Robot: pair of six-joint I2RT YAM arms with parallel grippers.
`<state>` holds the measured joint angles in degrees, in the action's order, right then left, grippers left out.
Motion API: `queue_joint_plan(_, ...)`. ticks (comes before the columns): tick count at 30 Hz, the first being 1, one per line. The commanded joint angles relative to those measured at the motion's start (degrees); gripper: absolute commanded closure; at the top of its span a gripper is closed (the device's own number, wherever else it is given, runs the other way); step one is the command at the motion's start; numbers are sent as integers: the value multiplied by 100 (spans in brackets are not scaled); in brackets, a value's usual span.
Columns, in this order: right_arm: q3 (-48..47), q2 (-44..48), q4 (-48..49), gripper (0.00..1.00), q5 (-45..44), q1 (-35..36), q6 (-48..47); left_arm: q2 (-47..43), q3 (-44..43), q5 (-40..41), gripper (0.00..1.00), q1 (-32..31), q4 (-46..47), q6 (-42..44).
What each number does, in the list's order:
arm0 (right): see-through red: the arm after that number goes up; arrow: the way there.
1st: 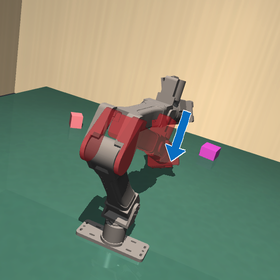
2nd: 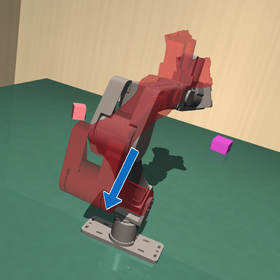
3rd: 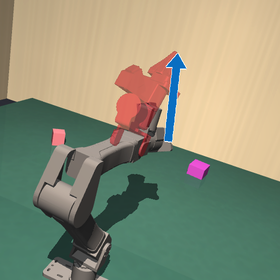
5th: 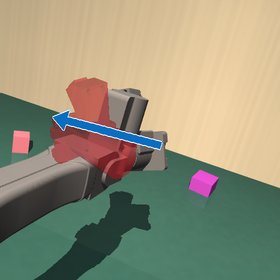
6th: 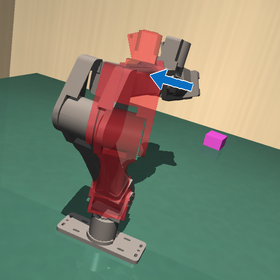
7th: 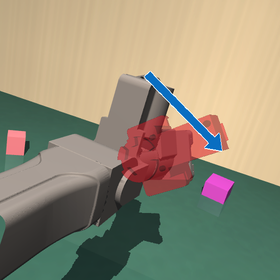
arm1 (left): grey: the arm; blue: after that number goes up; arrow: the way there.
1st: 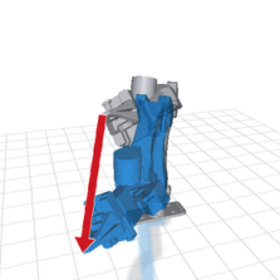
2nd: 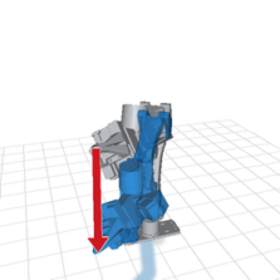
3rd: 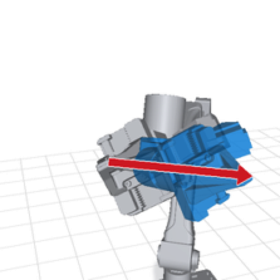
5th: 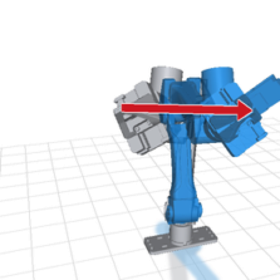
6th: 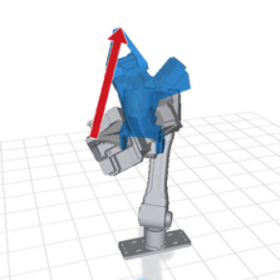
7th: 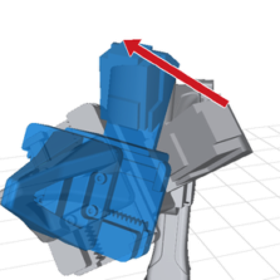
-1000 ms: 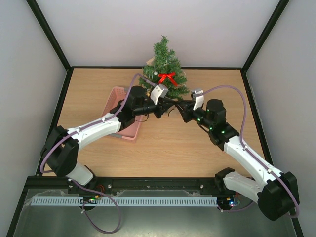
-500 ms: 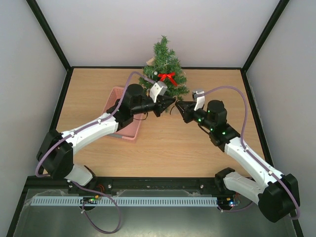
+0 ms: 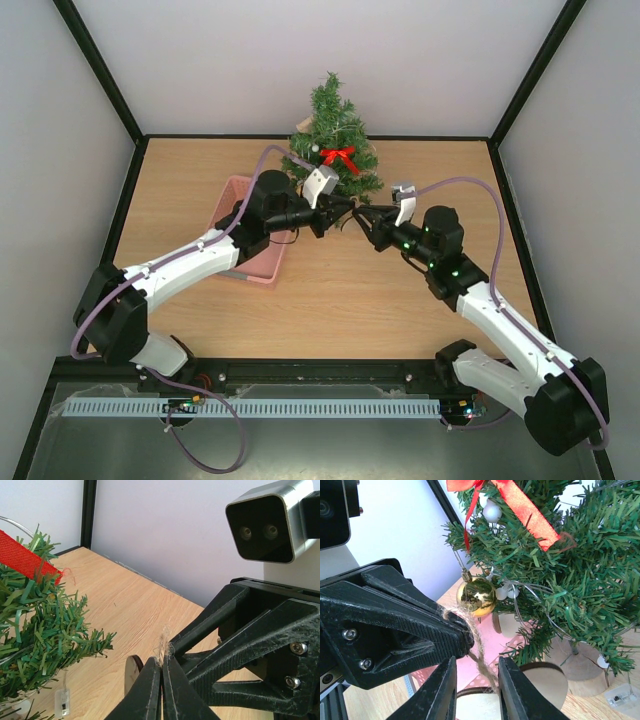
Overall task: Decorate the small christmas tree
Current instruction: Hang the decoration item on the Christmas tree.
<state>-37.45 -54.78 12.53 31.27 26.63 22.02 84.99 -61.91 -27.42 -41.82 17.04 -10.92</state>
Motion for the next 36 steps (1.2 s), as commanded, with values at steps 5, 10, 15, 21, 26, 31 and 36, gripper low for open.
queue_joint_plan(5, 78, -77, 497, 80, 135, -9, -48, -197, -145, -221, 98, -18, -7, -59)
queue_joint_plan(10, -34, -131, 372, 84, 11, -12, -180, -272, -122, -226, 98, -18, 2, -95)
queue_joint_plan(15, -50, -214, 337, 85, -16, -9, -96, -267, -148, -214, 98, -19, 36, -115)
queue_joint_plan(21, -76, -248, 281, 83, 3, -7, -107, -265, -155, -202, 98, -19, 82, -174)
queue_joint_plan(26, -62, -288, 445, 80, 80, -9, -40, -216, -155, -233, 97, -36, 102, -207)
queue_joint_plan(31, 51, -124, 729, 78, 192, -9, -58, -191, -143, -252, 98, -45, 98, -207)
queue_joint_plan(36, 58, -1, 418, 75, 248, -9, -399, -218, -163, -184, 98, -45, -57, -112)
